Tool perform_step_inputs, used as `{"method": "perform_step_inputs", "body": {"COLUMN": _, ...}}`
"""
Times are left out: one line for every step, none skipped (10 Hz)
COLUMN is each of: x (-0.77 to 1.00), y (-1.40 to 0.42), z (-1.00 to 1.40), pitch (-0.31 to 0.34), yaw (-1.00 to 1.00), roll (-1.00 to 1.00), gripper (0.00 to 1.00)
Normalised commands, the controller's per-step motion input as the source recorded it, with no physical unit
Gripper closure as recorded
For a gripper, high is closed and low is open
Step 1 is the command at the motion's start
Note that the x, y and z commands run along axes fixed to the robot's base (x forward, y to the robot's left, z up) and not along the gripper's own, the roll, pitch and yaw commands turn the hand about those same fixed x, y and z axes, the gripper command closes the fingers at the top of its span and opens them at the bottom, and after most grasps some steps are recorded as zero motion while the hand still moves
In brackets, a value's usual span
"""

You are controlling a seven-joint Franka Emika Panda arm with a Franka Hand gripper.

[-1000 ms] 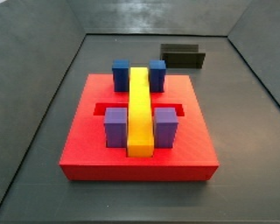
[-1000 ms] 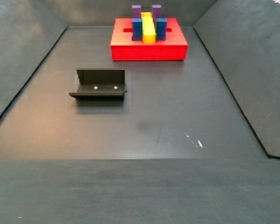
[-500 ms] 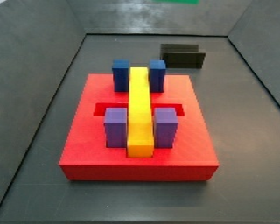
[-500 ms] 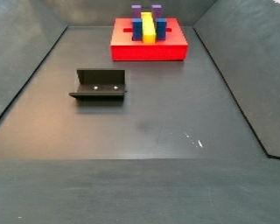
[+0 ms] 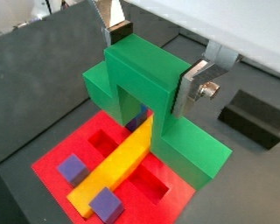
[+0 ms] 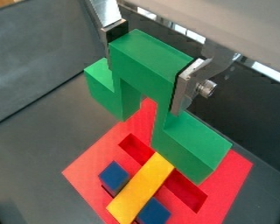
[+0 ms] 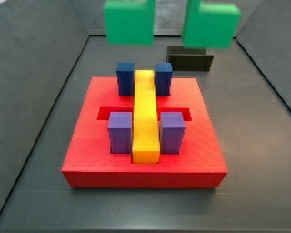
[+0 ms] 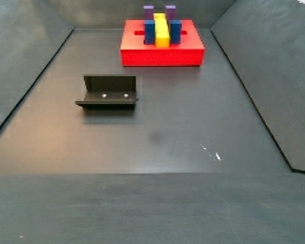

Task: Pick up the green object. Move up. Place the green object on the fixture. Regrasp the green object. Move to above the board. Insert the green object.
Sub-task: Insert the green object.

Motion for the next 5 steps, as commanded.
{"method": "perform_step_inputs", "body": {"x": -0.29, "y": 0.0, "z": -0.94, "pitch": -0.084, "yaw": 0.0, "roll": 0.0, "gripper": 1.0}}
{"method": "perform_step_inputs", "body": {"x": -0.4, "y": 0.0, "z": -0.98, "pitch": -0.109, "yaw": 0.01, "roll": 0.0, "gripper": 1.0}}
{"method": "perform_step_inputs", "body": {"x": -0.36, "y": 0.0, "z": -0.89, "pitch": -0.151, "yaw": 0.03, "roll": 0.0, "gripper": 1.0}}
{"method": "perform_step_inputs", "body": {"x": -0.3, "y": 0.0, "z": -0.82, "pitch": -0.167, "yaw": 0.09, "roll": 0.0, "gripper": 1.0}}
{"method": "perform_step_inputs", "body": {"x": -0.17, "y": -0.04, "z": -0.63, "pitch": -0.149, "yaw": 0.13, "roll": 0.0, "gripper": 1.0}}
